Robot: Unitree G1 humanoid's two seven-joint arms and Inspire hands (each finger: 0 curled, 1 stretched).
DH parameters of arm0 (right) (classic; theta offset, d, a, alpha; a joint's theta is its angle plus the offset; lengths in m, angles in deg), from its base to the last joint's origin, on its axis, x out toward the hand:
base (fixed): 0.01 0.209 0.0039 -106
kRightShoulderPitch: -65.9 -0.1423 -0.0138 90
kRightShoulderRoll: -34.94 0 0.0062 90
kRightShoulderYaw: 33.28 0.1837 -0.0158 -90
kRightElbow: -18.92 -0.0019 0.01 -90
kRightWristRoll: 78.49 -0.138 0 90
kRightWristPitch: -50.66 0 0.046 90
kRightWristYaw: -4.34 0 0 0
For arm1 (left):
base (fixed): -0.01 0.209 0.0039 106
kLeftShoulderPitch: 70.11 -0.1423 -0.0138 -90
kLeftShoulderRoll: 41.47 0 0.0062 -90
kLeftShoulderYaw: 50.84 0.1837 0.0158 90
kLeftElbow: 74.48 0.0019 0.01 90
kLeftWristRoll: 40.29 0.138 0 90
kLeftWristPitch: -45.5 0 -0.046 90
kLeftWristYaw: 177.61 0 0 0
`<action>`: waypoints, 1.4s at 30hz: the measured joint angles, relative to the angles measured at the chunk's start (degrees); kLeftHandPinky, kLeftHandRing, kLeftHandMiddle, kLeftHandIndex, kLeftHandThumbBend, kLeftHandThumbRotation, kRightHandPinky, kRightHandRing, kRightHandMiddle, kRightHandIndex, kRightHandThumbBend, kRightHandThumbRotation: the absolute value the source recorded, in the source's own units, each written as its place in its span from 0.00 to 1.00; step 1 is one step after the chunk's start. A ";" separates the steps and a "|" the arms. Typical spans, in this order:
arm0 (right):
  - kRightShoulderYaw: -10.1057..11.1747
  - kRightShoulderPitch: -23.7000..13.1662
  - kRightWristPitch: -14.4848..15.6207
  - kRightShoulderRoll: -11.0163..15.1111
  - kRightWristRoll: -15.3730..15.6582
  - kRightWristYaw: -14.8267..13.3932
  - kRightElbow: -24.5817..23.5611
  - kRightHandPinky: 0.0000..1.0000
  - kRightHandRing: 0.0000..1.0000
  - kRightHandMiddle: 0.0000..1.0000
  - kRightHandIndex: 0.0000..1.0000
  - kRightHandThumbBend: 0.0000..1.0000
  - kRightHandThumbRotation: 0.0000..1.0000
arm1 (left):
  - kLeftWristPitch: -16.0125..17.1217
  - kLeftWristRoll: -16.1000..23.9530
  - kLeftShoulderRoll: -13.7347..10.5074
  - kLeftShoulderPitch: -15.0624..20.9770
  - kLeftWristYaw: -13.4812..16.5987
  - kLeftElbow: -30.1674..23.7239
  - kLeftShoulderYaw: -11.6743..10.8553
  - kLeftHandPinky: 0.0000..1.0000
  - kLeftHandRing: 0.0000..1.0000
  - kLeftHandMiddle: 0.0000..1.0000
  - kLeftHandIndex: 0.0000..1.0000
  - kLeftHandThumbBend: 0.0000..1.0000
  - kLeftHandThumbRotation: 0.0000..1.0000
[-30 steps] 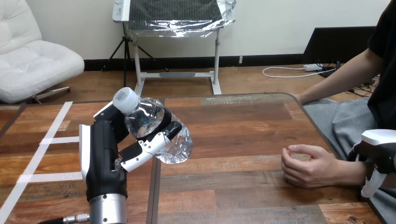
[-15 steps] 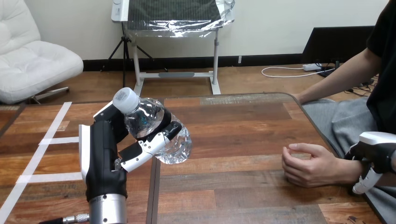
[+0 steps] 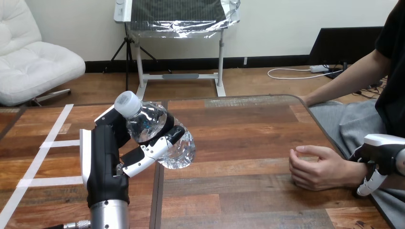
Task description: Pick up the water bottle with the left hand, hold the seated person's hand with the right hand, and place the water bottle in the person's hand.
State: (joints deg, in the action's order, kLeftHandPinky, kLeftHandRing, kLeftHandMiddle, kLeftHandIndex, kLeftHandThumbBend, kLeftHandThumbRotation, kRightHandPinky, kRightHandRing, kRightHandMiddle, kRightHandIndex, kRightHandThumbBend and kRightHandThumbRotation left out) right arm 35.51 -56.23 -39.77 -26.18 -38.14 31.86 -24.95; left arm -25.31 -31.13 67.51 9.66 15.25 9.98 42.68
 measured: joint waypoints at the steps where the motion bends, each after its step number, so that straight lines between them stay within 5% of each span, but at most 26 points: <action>1: 0.00 -0.18 0.01 -0.05 -0.06 0.12 0.22 0.68 0.75 0.83 0.81 0.68 0.00 | 0.00 -0.01 0.00 0.00 0.00 -0.02 0.00 0.36 0.40 0.44 0.48 0.65 0.00; 35: -3.46 -5.75 -2.03 -1.85 1.32 0.05 6.52 0.48 0.58 0.67 0.71 0.66 0.00 | -0.01 -0.81 0.01 -0.15 -0.59 -0.92 -0.18 0.38 0.41 0.45 0.49 0.64 0.00; 42: -4.26 -6.39 -2.63 -2.26 1.72 -0.81 7.40 0.52 0.61 0.72 0.70 0.67 0.00 | -0.01 -1.34 0.02 -0.15 -0.75 -0.93 -0.16 0.37 0.40 0.44 0.49 0.64 0.00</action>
State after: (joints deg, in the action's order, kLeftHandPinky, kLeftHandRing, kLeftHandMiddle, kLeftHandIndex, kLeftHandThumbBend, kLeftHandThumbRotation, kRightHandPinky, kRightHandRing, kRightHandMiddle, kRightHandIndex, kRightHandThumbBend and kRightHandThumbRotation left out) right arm 31.25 -62.62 -42.40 -28.43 -36.42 31.06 -17.54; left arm -25.33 -32.47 67.53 9.51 14.50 9.06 42.52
